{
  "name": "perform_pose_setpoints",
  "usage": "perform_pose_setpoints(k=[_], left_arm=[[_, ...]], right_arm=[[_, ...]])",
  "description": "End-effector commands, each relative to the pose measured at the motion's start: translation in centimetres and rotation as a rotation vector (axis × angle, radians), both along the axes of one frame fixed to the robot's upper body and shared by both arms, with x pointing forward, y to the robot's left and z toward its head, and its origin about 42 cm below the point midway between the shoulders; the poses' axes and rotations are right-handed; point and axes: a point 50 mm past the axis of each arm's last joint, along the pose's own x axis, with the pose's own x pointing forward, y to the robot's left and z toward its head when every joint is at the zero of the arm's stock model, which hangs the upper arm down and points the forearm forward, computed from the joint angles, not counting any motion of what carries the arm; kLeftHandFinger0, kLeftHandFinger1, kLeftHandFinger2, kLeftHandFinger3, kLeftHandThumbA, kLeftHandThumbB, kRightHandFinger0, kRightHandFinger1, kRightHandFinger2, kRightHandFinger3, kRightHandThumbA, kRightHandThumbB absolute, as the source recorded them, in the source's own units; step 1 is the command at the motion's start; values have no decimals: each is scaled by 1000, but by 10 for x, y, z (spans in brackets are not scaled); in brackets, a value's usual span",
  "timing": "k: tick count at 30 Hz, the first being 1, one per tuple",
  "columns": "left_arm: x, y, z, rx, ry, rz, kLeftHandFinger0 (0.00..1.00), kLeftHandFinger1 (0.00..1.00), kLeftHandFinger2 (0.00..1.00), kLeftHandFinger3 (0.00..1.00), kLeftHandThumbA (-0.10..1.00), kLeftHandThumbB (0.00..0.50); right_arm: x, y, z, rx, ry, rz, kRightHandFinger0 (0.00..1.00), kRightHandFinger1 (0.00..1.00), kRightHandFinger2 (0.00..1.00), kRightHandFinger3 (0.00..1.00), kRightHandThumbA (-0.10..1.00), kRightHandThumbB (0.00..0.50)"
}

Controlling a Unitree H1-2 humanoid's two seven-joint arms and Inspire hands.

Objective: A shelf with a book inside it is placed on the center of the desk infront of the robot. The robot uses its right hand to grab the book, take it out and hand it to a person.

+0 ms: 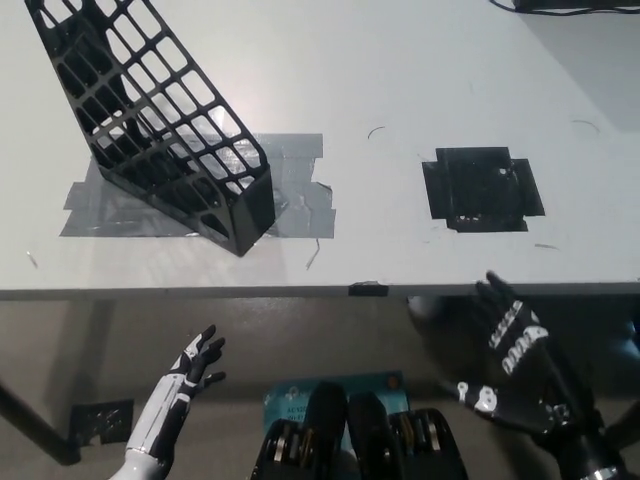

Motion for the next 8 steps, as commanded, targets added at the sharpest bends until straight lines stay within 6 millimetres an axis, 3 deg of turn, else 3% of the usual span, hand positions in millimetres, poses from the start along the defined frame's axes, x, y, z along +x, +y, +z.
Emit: perform_pose_setpoints(k=[1, 8], left_arm=[[0, 4, 9, -11, -63, 0, 917, 1000, 1000, 1000, 986, 237], [5, 4, 12, -13, -70, -2, 909, 1000, 1000, 1000, 987, 243]], right_arm=[[11, 1, -4, -107, -108, 18, 1000, 1000, 1000, 1000, 1000, 322], [22, 1, -5, -208, -126, 31, 1000, 1000, 1000, 1000, 1000, 276]])
